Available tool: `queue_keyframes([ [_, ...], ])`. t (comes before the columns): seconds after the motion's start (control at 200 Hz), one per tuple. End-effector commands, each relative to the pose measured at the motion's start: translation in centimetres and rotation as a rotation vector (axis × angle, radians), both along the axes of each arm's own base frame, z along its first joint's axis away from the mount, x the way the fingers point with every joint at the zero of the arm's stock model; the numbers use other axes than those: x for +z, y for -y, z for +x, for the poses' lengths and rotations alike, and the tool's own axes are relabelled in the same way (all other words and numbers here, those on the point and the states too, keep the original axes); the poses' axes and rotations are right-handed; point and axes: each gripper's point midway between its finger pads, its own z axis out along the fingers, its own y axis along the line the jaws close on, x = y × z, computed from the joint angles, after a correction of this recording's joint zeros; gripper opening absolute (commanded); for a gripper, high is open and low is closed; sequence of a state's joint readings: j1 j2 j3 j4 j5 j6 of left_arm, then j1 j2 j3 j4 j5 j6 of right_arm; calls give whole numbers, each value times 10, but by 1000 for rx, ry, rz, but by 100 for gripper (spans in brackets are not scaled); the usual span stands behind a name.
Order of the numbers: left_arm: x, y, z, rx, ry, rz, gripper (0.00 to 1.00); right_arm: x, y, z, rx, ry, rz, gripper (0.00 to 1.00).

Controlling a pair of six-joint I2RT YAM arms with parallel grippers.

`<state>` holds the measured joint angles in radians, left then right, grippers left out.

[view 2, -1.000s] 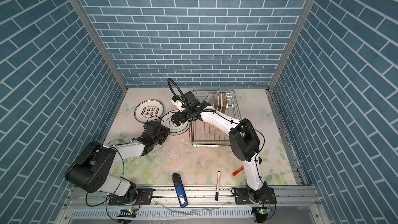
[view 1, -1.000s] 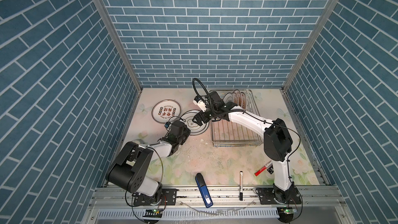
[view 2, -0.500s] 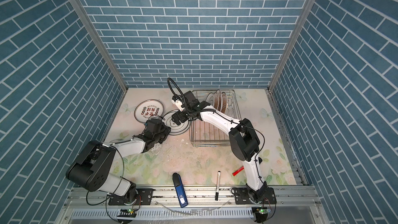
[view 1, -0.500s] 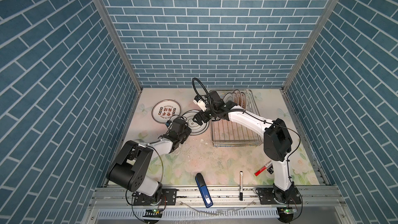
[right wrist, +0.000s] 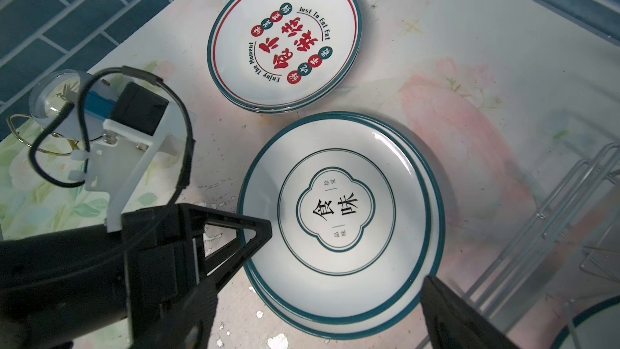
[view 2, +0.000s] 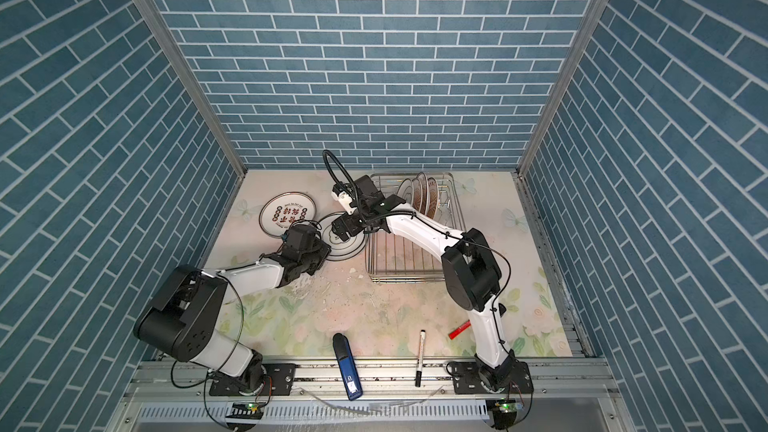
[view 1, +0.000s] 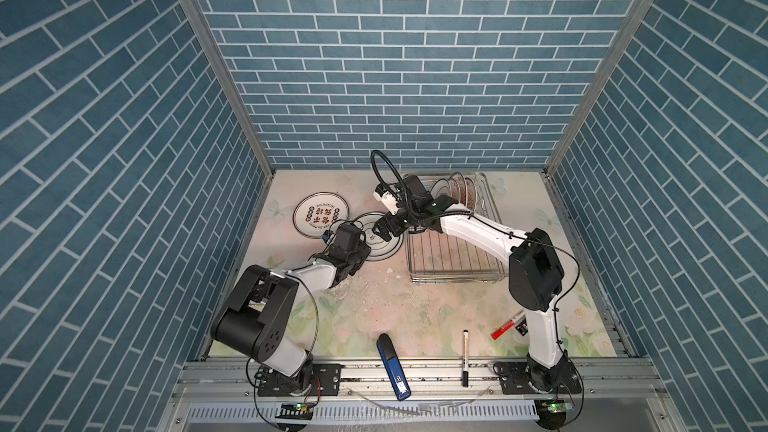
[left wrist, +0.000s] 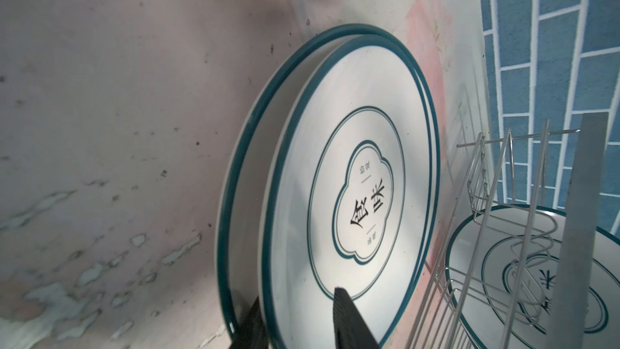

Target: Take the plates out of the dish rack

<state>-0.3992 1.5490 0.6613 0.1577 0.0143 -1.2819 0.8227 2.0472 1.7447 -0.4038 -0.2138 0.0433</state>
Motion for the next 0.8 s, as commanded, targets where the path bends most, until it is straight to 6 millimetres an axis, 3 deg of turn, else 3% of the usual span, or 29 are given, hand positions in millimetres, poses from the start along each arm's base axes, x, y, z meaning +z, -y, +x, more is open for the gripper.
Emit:
queue_keyframes([
  [0.0, -2, -5, -1, 3, -29, 52, 35, 6, -2, 1, 22, 45, -11, 96],
  [0.07, -2, -6, 0, -5, -38, 71, 35, 5, -1, 2, 18, 50, -15, 96],
  [0.16, 0, -3, 3, -14, -41, 81, 44, 6, -1, 1, 19, 53, -12, 96],
  [0.305, 1, 2, 4, -25, -43, 87, 44, 8, 0, 1, 17, 61, -7, 96],
  [0.62, 13, -7, 1, 11, -23, 123, 45, 12, 2, 3, 0, 72, -4, 99],
  [0.7, 18, -11, -1, 26, -8, 140, 54, 14, 5, 5, -12, 78, -9, 99],
  [0.795, 23, -14, -1, 39, 10, 142, 56, 15, 6, 4, -16, 83, -9, 99],
])
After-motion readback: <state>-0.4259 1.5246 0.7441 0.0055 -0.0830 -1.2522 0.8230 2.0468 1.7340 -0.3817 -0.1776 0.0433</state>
